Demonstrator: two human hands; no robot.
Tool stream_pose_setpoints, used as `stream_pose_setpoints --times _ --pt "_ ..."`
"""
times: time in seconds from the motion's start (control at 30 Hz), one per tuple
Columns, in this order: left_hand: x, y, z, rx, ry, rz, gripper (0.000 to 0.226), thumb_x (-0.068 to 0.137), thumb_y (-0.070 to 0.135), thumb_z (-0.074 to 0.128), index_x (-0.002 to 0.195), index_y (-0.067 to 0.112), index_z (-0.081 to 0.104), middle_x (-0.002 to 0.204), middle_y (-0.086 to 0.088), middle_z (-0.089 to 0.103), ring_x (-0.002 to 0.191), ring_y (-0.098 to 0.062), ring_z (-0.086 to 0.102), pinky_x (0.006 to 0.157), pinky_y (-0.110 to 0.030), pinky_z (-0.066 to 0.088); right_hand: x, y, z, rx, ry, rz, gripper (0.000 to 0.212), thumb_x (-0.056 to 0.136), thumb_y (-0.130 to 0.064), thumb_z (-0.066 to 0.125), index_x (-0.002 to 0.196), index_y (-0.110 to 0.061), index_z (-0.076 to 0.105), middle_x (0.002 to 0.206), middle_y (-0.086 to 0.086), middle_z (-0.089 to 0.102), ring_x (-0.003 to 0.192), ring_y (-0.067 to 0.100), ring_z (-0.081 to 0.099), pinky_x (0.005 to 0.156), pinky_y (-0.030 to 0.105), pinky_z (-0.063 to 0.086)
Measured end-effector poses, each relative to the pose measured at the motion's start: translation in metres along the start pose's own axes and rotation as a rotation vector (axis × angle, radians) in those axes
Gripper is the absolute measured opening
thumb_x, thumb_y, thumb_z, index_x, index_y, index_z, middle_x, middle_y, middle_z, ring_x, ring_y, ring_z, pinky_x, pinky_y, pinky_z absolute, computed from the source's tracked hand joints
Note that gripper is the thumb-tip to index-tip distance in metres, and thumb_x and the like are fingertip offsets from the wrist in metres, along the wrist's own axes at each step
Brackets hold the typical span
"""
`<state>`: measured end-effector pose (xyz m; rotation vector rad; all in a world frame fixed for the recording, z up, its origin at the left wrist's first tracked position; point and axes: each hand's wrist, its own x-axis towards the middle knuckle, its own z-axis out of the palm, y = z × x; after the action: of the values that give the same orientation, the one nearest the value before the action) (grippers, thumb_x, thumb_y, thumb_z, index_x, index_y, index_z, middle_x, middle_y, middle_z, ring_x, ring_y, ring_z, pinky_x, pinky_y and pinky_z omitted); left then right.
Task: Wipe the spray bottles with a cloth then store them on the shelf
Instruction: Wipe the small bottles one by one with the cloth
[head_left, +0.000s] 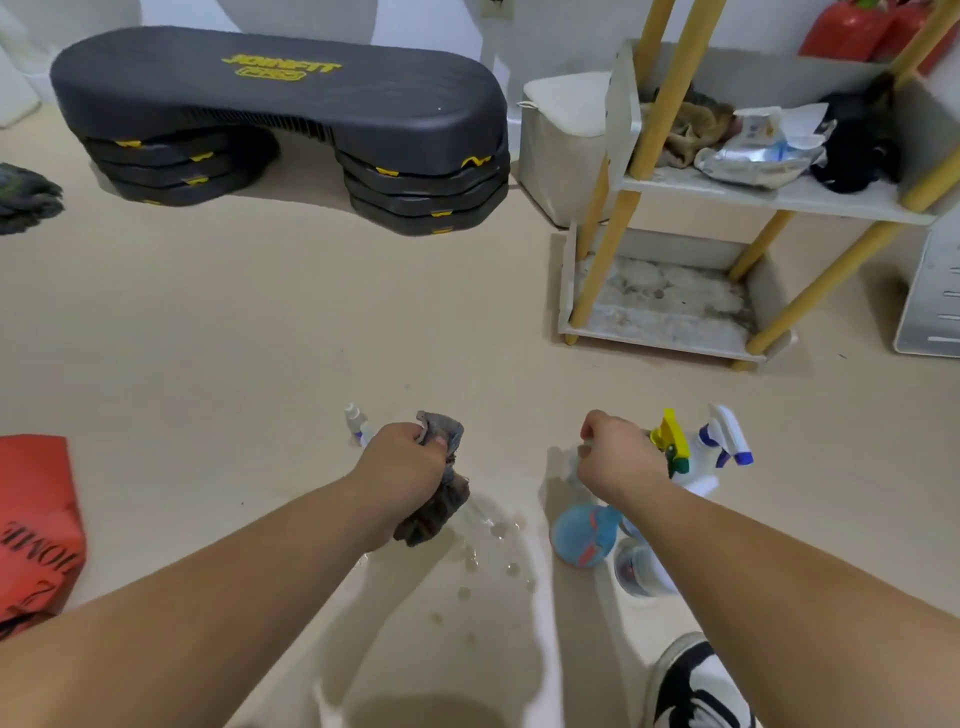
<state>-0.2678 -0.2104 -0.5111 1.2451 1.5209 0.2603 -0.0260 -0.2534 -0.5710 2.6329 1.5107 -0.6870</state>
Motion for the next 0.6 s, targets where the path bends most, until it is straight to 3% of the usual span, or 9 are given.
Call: stream_pose_setpoints --times 0.13,0.27,0.4,0.5,0.6 --pt "0.022 -0.012 0.033 -0.022 -0.001 -0.044 0.030 0.108 0.029 0.049 0.086 0.010 0.057 0.085 -0.008 0.058 0.075 -0.023 0.056 0.069 -0.029 0.045 0.014 0.017 0.011 -0.069 -0.066 0.031 0.027 0.094 -0.009 0.051 0.118 -0.018 0.059 0.108 0.004 0.059 0.103 0.028 0.062 0.079 0.035 0.054" --pt "0.030 -0.032 0.058 -0.039 -0.054 -0.060 0.035 0.106 0.031 0.049 0.093 0.001 0.060 0.088 -0.009 0.062 0.081 -0.025 0.059 0.075 -0.036 0.049 0.020 0.028 0.019 -0.102 -0.100 0.060 0.032 0.093 -0.004 0.053 0.121 -0.017 0.061 0.106 0.004 0.053 0.098 0.028 0.061 0.079 0.037 0.057" --pt "0.035 -0.045 0.066 -0.085 -0.029 -0.085 0.032 0.105 0.029 0.052 0.088 0.004 0.062 0.085 -0.011 0.064 0.078 -0.027 0.061 0.072 -0.038 0.051 0.017 0.025 0.022 -0.221 -0.188 0.099 0.036 0.091 -0.005 0.057 0.125 -0.014 0.058 0.139 0.022 0.051 0.103 0.033 0.067 0.074 0.038 0.055" --pt "0.036 -0.049 0.064 -0.140 -0.008 -0.100 0.043 0.101 0.037 0.055 0.104 -0.005 0.063 0.088 -0.011 0.064 0.079 -0.025 0.060 0.072 -0.038 0.050 0.014 0.016 0.014 -0.278 -0.208 0.072 0.033 0.093 -0.007 0.058 0.126 -0.012 0.056 0.128 0.012 0.059 0.109 0.031 0.065 0.074 0.037 0.052" --pt "0.034 -0.051 0.059 -0.156 0.000 -0.094 0.039 0.103 0.036 0.053 0.099 -0.002 0.062 0.088 -0.009 0.058 0.079 -0.024 0.055 0.072 -0.035 0.045 0.008 -0.001 0.002 -0.335 -0.174 0.031 0.035 0.092 -0.005 0.059 0.126 -0.012 0.058 0.122 0.008 0.063 0.112 0.029 0.065 0.073 0.035 0.047"
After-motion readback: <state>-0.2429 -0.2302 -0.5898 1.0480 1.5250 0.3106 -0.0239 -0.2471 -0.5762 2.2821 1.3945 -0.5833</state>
